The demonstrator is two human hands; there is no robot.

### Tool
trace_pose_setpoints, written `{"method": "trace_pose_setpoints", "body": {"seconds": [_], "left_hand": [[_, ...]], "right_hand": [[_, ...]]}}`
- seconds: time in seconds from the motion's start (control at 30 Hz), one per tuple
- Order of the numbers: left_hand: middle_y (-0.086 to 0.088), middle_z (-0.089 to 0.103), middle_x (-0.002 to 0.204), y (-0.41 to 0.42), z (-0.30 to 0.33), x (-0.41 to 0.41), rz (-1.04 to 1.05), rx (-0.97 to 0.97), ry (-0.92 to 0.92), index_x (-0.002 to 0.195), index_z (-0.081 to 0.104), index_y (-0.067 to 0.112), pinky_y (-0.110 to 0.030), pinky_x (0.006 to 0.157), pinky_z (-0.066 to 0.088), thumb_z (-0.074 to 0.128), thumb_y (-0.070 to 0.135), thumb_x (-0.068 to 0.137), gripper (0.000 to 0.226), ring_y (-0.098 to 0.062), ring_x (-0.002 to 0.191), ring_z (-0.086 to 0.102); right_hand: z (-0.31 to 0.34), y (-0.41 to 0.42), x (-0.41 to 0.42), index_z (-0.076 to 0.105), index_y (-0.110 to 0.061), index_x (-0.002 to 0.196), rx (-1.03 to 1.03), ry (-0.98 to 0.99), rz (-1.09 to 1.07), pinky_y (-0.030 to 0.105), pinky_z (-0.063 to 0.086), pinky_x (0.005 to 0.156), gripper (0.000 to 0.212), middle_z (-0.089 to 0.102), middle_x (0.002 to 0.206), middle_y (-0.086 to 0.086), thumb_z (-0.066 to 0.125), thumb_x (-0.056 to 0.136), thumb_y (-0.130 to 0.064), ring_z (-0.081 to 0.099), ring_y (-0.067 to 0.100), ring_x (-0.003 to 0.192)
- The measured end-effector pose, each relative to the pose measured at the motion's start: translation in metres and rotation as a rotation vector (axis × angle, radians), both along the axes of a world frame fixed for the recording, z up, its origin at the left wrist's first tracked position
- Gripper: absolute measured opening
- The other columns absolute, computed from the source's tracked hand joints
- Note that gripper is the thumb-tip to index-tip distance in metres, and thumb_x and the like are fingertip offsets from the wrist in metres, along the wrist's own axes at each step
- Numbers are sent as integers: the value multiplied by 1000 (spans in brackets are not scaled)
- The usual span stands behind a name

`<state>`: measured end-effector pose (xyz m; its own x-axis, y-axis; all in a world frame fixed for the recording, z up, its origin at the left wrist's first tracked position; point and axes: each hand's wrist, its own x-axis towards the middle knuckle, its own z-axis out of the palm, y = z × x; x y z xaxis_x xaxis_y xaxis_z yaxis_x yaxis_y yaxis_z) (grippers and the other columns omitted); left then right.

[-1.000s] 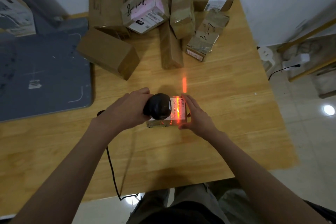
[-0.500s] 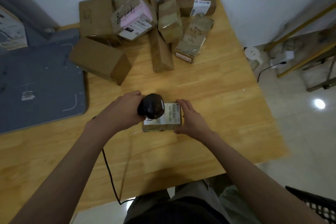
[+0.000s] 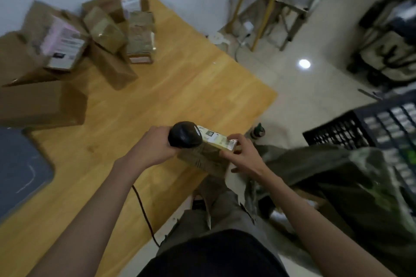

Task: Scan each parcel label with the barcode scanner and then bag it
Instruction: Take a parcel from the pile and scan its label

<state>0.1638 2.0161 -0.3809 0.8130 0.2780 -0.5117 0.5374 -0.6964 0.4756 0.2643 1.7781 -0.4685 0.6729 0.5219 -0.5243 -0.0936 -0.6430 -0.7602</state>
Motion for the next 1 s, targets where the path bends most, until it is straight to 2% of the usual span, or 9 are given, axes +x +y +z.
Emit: {"method": "trace_pose_setpoints", "body": {"seconds": [0.1, 0.2, 0.3, 0.4, 0.53, 0.63, 0.73, 0.83, 1.0], "left_hand": [[-3, 64, 69, -46, -1, 12, -117, -64, -18, 76, 66, 11, -29, 56, 42, 76, 25, 81, 18, -16, 67, 61], [-6, 66, 72, -93, 0, 29, -256, -64, -4, 78, 66, 10, -31, 58, 42, 75, 27, 82, 20, -20, 70, 63], [2, 60, 67, -139, 0, 43, -392, -46, 30, 69, 61, 20, -24, 52, 38, 75, 26, 81, 20, -14, 67, 57], [11, 50, 63, -186, -6, 58, -491, -42, 65, 61, 46, 29, -19, 50, 31, 75, 23, 81, 35, -10, 64, 51], [-4, 67, 83, -246, -38, 73, -575, -66, 101, 77, 58, 25, -26, 66, 41, 76, 24, 78, 18, -24, 87, 66], [1, 66, 81, -286, -70, 83, -600, -95, 159, 73, 54, 30, -31, 68, 50, 77, 22, 76, 24, -23, 85, 68], [9, 63, 74, -318, -102, 94, -601, -120, 200, 70, 55, 32, -31, 66, 52, 78, 20, 75, 26, -16, 78, 67], [10, 59, 70, -342, -128, 101, -589, -95, 222, 68, 51, 34, -30, 64, 49, 77, 23, 76, 29, -18, 75, 65], [10, 56, 68, -361, -161, 104, -571, -90, 244, 66, 48, 33, -27, 60, 42, 76, 21, 75, 32, -16, 70, 59]], "right_hand": [[8, -53, -18, 49, -28, 122, 52, 56, -222, 45, 63, 68, 50, 49, 130, 5, 71, 82, -48, 65, 22, 98], [14, -104, -33, 47, -26, 124, 84, 132, -383, 43, 63, 70, 44, 53, 127, 4, 72, 89, -36, 67, 21, 97], [9, -157, -49, 49, -30, 126, 106, 231, -472, 48, 63, 71, 56, 54, 126, 4, 81, 81, -35, 67, 23, 104], [1, -206, -60, 50, -32, 125, 107, 309, -581, 52, 62, 74, 57, 54, 126, 3, 83, 80, -29, 67, 23, 106], [-22, -261, -68, 52, -36, 118, 39, 303, -706, 48, 63, 70, 51, 52, 129, 4, 84, 78, -31, 67, 23, 103], [-47, -298, -73, 49, -35, 113, -77, 214, -799, 45, 64, 64, 60, 47, 131, 3, 88, 67, -44, 60, 25, 111], [-68, -331, -69, 39, -32, 118, -185, 83, -957, 50, 61, 78, 79, 46, 129, 2, 87, 60, -53, 55, 26, 116], [-88, -355, -51, 32, -21, 132, -346, 9, -1056, 53, 47, 100, 92, 45, 136, 7, 87, 65, -51, 49, 32, 126], [-123, -365, -9, 11, -10, 157, -532, 62, -972, 54, 30, 113, 119, 15, 163, 14, 76, 73, -65, 17, 34, 150]]}}
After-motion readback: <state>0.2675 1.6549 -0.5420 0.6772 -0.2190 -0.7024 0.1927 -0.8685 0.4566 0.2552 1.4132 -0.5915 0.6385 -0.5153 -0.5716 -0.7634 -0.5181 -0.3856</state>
